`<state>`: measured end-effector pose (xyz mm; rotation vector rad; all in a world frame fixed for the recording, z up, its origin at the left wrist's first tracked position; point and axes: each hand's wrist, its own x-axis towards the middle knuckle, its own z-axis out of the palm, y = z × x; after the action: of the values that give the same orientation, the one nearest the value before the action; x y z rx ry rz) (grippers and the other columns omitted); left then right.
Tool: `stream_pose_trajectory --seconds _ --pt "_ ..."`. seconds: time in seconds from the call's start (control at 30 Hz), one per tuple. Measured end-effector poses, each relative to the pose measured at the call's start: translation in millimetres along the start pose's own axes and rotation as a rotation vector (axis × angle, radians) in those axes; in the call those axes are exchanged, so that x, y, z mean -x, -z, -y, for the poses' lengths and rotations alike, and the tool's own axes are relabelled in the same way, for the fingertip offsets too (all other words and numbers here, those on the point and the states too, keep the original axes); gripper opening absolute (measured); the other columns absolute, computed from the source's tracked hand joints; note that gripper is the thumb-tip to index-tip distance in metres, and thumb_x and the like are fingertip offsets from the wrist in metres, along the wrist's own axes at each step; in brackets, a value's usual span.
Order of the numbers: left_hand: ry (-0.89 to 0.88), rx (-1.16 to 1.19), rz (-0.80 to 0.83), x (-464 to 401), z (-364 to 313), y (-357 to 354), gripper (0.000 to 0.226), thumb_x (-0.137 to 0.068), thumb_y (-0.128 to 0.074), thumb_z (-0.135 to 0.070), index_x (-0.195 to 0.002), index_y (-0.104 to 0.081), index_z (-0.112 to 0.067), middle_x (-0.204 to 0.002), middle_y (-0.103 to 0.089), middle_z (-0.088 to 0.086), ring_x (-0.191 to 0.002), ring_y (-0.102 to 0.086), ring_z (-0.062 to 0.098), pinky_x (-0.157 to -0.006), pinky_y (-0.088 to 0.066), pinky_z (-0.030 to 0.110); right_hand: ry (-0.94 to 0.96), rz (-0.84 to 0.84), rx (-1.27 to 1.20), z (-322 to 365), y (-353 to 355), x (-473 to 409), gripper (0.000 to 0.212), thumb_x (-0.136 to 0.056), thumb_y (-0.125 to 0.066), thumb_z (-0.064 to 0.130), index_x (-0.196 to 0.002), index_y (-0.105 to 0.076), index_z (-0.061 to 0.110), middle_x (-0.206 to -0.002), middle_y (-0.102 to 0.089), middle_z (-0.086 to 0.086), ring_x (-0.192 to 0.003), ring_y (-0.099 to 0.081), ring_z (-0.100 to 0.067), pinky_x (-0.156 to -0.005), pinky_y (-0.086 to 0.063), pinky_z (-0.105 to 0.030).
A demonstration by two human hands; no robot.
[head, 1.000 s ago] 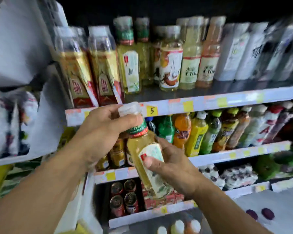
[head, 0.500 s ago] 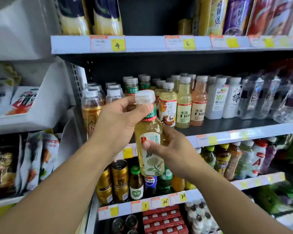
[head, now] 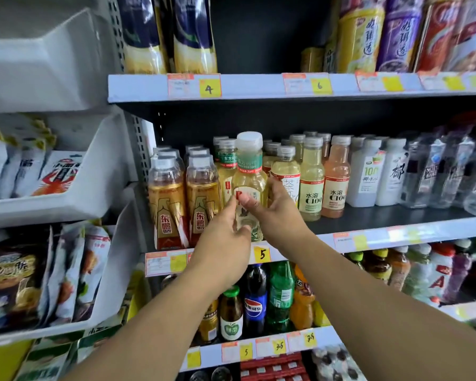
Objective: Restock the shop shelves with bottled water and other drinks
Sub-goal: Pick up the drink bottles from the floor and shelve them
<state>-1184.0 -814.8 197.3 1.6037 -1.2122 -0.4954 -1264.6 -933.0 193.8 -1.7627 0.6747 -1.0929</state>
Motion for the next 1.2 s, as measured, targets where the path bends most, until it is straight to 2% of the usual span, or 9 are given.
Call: stream_pose_trajectory --seconds 0.07,0.17,0.3,0.43,0.6,0.77,0.93,1.03,1.2 --pt "0.041 0.006 0.022 -1.5 10.1 -3.8 0.066 -0.102 -0.046 -0.019 -0.154 -0.010 -0.041 -0.161 -0.019 -0.015 -0.117 -0.047 -0.012 -0.075 -0.035 -0.002 -0.033 0.001 -0.035 -5.0 -4.1 -4.9 0.070 -0.086 -0.072 0.045 -0.142 -0.041 0.016 -0.107 -0.059 0.020 -0.116 -0.056 -0.009 -0.094 -0.046 -0.024" --pt "0.096 0.012 0.023 -4.4 19.4 -4.7 0.064 -0.103 -0.044 -0.018 -0.153 -0.012 -0.041 -0.161 -0.018 -0.015 -0.064 -0.048 -0.028 -0.046 -0.035 -0.003 -0.059 0.001 -0.052 -11.5 -13.0 -11.4 0.091 -0.075 -0.072 0.064 -0.148 -0.039 0.021 -0.134 -0.061 0.004 -0.124 -0.057 -0.017 -0.107 -0.047 -0.041" --pt "0.104 -0.007 0.002 -9.3 32.0 -4.0 0.062 -0.104 -0.042 -0.018 -0.154 -0.014 -0.042 -0.161 -0.019 -0.014 -0.050 -0.043 -0.031 -0.044 -0.035 -0.002 -0.090 0.061 -0.027 -26.3 -22.4 -19.1 0.088 -0.083 -0.069 0.062 -0.153 -0.032 0.024 -0.144 -0.055 0.003 -0.130 -0.052 -0.016 -0.111 -0.042 -0.040" --pt "0.102 0.017 -0.007 -11.1 45.8 -1.1 0.060 -0.103 -0.040 -0.014 -0.154 -0.017 -0.036 -0.158 -0.021 -0.019 -0.086 -0.050 -0.031 -0.069 -0.039 -0.003 -0.109 0.101 -0.022 -36.4 -26.1 -25.9 0.104 -0.072 -0.066 0.079 -0.155 -0.027 0.032 -0.152 -0.048 0.004 -0.137 -0.048 -0.019 -0.114 -0.040 -0.047" --pt "0.075 0.055 -0.018 -9.5 48.1 -2.1 0.058 -0.103 -0.041 -0.009 -0.154 -0.023 -0.029 -0.156 -0.032 -0.015 -0.139 -0.033 0.003 -0.107 -0.025 0.019 -0.137 0.121 0.006 -50.2 -24.5 -29.8 0.120 -0.056 -0.063 0.093 -0.155 -0.027 0.035 -0.152 -0.049 0.006 -0.137 -0.049 -0.017 -0.113 -0.042 -0.047" --pt "0.027 -0.003 -0.119 9.3 50.3 -12.4 0.042 -0.101 -0.046 -0.009 -0.140 -0.050 -0.025 -0.129 -0.056 -0.018 -0.121 -0.051 0.002 -0.097 -0.035 0.018 -0.073 -0.060 0.034 -29.5 -19.9 15.5 0.078 -0.091 -0.063 0.055 -0.154 -0.033 0.020 -0.149 -0.050 0.005 -0.132 -0.046 -0.004 -0.112 -0.041 -0.031" --pt "0.157 -0.003 0.071 34.1 93.4 -46.4 0.023 -0.096 -0.049 -0.009 -0.096 -0.071 -0.012 -0.093 -0.074 0.011 -0.078 -0.067 0.025 -0.074 -0.054 0.043 -0.036 -0.198 0.118 -74.6 -17.6 97.2 0.004 -0.098 -0.062 0.030 -0.100 -0.065 0.028 -0.091 -0.068 0.014 -0.086 -0.063 0.004 -0.075 -0.048 -0.012" --pt "0.301 -0.120 0.316 53.1 145.1 -80.4 0.024 -0.088 -0.056 -0.028 -0.083 -0.070 -0.009 -0.079 -0.069 0.021 -0.066 -0.054 0.023 -0.064 -0.049 0.049 -0.153 -0.108 0.223 -136.9 -16.9 143.2 0.012 -0.096 -0.062 0.022 -0.087 -0.066 0.029 -0.079 -0.066 0.016 -0.076 -0.062 0.001 -0.070 -0.048 -0.017" --pt "0.501 -0.360 0.659 94.4 234.6 -139.8 0.025 -0.092 -0.054 -0.020 -0.076 -0.067 -0.007 -0.069 -0.065 0.008 -0.060 -0.054 0.012 -0.057 -0.038 0.024 -0.501 0.137 0.395 -253.9 -12.9 220.2 0.026 -0.094 -0.063 0.021 -0.068 -0.063 0.027 -0.073 -0.067 0.008 -0.075 -0.063 -0.015 -0.071 -0.051 -0.034"
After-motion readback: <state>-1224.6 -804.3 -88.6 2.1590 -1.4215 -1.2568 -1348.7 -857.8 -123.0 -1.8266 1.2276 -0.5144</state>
